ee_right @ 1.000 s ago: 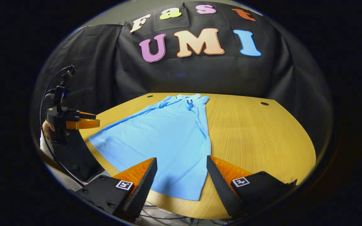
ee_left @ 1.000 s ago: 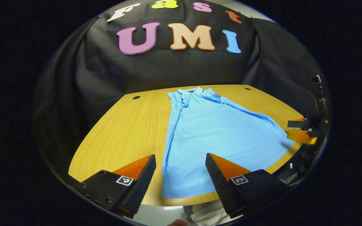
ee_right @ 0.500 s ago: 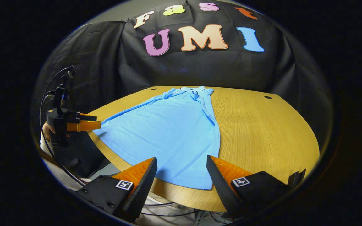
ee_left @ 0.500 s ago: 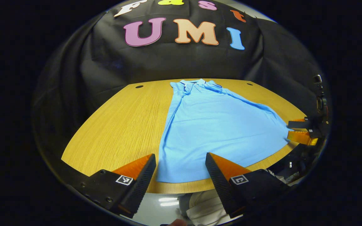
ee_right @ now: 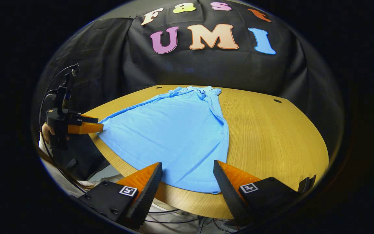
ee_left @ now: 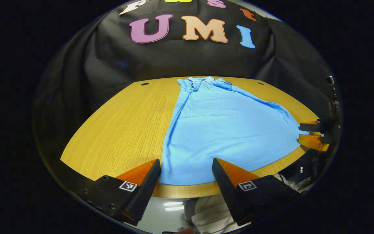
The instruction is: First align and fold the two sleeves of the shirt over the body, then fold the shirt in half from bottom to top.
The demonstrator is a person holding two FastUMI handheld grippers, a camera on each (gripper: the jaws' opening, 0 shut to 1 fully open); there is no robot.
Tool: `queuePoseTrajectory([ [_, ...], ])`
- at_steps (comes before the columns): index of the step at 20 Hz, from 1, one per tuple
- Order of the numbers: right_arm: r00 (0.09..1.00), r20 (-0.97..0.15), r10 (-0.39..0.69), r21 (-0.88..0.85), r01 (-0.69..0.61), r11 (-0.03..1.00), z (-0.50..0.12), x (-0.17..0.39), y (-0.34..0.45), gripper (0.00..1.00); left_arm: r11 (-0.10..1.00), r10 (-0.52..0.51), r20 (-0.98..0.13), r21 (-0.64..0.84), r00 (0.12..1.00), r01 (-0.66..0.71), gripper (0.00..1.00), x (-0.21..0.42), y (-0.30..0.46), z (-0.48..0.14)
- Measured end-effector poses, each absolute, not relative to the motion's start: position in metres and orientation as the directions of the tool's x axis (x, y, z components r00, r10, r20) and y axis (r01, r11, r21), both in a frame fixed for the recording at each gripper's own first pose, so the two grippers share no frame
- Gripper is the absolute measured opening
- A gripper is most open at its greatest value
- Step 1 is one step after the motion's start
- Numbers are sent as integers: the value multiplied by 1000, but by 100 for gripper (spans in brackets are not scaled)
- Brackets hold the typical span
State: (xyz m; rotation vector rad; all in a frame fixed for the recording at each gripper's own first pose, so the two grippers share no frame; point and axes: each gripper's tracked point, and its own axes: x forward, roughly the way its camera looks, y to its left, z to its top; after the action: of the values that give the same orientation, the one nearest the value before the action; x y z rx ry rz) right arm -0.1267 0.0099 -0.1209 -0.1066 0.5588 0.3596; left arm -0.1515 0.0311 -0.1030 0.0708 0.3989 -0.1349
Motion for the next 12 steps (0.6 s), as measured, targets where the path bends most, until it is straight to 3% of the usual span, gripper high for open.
queuePoseTrajectory([
  [4,799,-517,308,-9,-365,931,-121,-123,13,99,990,-133,-395,-4,909,143,97,-150,28,-105],
  [6,795,-512,326,0,-380,925,-122,-124,17,98,988,-141,-391,-2,910,152,92,-150,26,-105],
  [8,788,-507,349,4,-403,915,-123,-125,24,85,988,-137,-395,8,908,152,80,-148,24,-107],
  [9,782,-508,361,5,-416,909,-122,-127,27,72,987,-149,-394,1,907,163,78,-147,21,-106],
  [10,774,-510,374,10,-429,903,-123,-128,31,67,984,-168,-388,-6,906,179,77,-148,13,-105],
  [12,762,-514,394,25,-446,895,-124,-129,37,49,978,-189,-384,11,904,209,39,-149,6,-104],
])
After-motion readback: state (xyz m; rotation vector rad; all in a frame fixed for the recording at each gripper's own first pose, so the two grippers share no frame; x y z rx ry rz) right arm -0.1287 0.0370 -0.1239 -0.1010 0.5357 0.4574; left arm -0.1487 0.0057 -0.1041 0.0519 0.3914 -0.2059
